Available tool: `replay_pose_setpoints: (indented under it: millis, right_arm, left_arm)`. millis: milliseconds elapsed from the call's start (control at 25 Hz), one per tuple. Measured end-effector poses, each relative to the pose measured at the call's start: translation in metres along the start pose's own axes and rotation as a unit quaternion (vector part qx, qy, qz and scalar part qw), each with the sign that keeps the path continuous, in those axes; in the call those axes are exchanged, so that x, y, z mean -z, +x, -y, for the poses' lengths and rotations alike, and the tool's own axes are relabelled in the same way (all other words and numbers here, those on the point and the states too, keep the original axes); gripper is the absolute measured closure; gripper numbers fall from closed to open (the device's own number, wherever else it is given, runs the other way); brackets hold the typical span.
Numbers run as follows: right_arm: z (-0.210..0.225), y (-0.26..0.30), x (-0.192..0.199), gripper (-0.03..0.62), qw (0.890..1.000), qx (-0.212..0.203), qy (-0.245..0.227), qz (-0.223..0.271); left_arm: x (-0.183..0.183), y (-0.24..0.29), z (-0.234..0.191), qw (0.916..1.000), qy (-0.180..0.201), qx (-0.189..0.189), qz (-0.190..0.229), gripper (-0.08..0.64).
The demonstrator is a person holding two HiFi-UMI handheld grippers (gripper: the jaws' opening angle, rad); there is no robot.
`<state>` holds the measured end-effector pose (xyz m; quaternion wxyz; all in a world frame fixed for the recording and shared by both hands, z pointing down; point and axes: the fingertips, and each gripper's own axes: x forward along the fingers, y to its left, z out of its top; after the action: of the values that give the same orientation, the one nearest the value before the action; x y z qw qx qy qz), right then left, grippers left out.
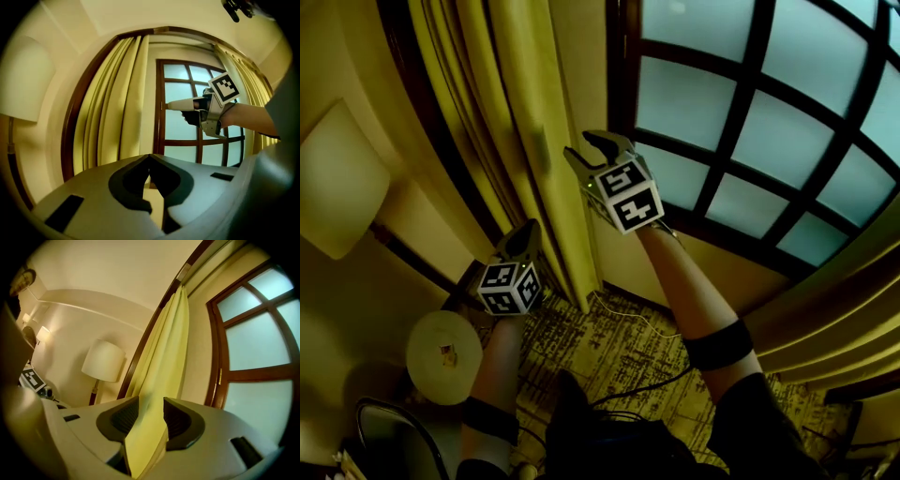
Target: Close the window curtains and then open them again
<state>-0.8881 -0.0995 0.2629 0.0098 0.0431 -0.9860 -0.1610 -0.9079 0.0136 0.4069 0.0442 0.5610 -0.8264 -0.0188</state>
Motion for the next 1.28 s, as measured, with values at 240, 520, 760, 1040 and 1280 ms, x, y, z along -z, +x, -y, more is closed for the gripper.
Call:
replay_pose_setpoints:
  millis: [240, 520, 760, 1040, 1280]
  right_arm:
    - [0.012, -0.137, 0.047, 0.555, 0.999, 0.017, 0.040, -0.022]
    - [0.027, -0.271, 0.118, 0.589, 0.992, 0.066, 0.067, -0.079]
    - [0.036, -0.369, 0.173, 0.589, 0.972, 0.151, 0.122, -0.133]
    - [0.014, -0.458, 0.226, 0.589, 0.937, 0.248, 0.178, -0.171]
    - [-0.029, -0.505, 0.253, 0.589, 0.913, 0.295, 0.202, -0.199]
  left_arm:
    - [0.014, -0.041, 0.087, 0.9999, 0.010, -0.002, -0.010, 0.560]
    - [0.031, -0.060, 0.178, 0.9985, 0.023, 0.035, -0.034, 0.560]
    - [0.049, -0.065, 0.226, 0.9934, 0.039, 0.094, -0.053, 0.560]
    - [0.080, -0.076, 0.261, 0.9815, 0.071, 0.161, -0.076, 0.560]
    - [0.106, -0.095, 0.271, 0.9717, 0.091, 0.200, -0.088, 0.560]
